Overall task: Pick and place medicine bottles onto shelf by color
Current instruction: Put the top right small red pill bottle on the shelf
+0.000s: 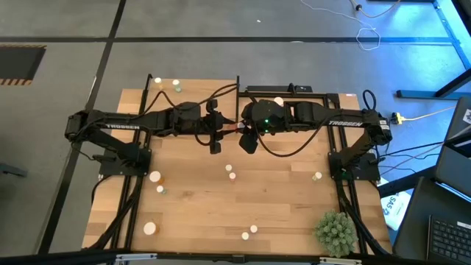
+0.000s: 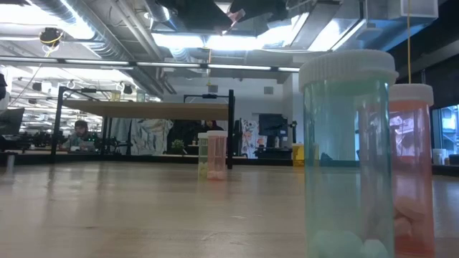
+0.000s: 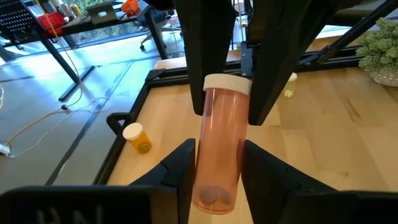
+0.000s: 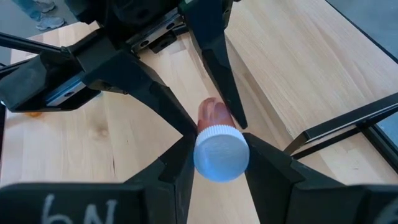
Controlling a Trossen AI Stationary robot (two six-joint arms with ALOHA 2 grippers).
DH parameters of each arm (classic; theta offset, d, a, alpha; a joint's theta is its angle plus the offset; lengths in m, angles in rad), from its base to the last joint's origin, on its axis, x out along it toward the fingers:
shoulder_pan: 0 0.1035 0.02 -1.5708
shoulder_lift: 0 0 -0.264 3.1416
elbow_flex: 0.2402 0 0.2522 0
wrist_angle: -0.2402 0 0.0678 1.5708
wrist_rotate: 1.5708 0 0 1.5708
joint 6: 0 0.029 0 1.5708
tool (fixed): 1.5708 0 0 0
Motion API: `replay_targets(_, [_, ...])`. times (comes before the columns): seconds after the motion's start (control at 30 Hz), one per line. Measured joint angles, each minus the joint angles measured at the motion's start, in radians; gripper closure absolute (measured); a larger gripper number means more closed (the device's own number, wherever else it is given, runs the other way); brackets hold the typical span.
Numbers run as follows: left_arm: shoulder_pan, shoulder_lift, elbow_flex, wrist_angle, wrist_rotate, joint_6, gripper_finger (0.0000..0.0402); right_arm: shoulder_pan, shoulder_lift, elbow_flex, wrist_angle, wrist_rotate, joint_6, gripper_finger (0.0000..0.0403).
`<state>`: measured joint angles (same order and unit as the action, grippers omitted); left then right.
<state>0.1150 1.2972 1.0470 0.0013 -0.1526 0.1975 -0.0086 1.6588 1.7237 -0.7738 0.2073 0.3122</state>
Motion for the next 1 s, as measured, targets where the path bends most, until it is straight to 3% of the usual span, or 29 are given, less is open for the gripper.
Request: replay_targets(1.0, [0.001, 0.0, 0.0, -0.002, 0.028, -0.004, 0.0294, -0.013, 0.0, 0.0, -0.006, -0.055, -0.006, 0.0271])
